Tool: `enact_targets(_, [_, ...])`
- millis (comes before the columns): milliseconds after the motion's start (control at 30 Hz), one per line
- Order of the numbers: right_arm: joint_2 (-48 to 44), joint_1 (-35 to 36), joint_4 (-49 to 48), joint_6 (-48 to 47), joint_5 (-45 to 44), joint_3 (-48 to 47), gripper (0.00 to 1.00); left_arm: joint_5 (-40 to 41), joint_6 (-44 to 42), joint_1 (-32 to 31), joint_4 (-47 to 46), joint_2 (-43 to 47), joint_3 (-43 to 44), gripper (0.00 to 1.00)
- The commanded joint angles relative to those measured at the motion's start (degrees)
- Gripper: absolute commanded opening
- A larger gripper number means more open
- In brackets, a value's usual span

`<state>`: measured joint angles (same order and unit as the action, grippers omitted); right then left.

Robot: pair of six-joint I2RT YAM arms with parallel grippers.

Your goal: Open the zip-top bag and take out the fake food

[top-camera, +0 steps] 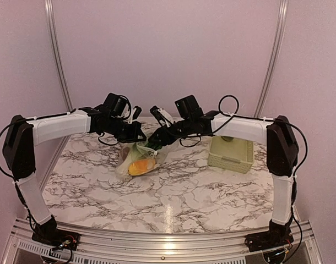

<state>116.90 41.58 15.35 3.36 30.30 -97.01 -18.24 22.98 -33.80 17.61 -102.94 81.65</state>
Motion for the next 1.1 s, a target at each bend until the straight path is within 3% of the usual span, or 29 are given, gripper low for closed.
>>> enact_targets(0, [1.7, 2.1, -2.0, -5.7, -1.0, 2.3, 0.38, -2.5, 0.2, 0.3, -0.8, 2.8, -2.0, 0.00])
enact_targets(167, [0.9, 4.3, -3.4, -9.0, -4.7, 4.7, 0.38, -3.4, 1.5, 1.0, -2.0, 3.1, -3.4, 0.00])
enact_targets(267, [0.4, 3.8, -4.1, -4.2, -7.7, 4.9, 0.50, -3.3, 1.6, 1.1, -2.2, 3.6, -3.5, 0.00])
enact_targets(467, [-1.7, -0.8, -11.3, 13.9, -7.2, 10.2, 0.60, -2.3, 1.9, 1.1, -3.4, 4.0, -3.4, 0.00])
enact_targets(767, [1.5, -2.2, -14.0, 28.4, -5.6, 7.7, 0.70, -0.5, 3.6, 1.1, -5.6, 3.0, -2.4, 0.00])
enact_targets(1067, [7.6, -1.6, -13.2, 35.9, -2.9, 1.0, 0.73, -1.0, 4.7, 1.1, -6.7, 1.0, 0.2, 0.00])
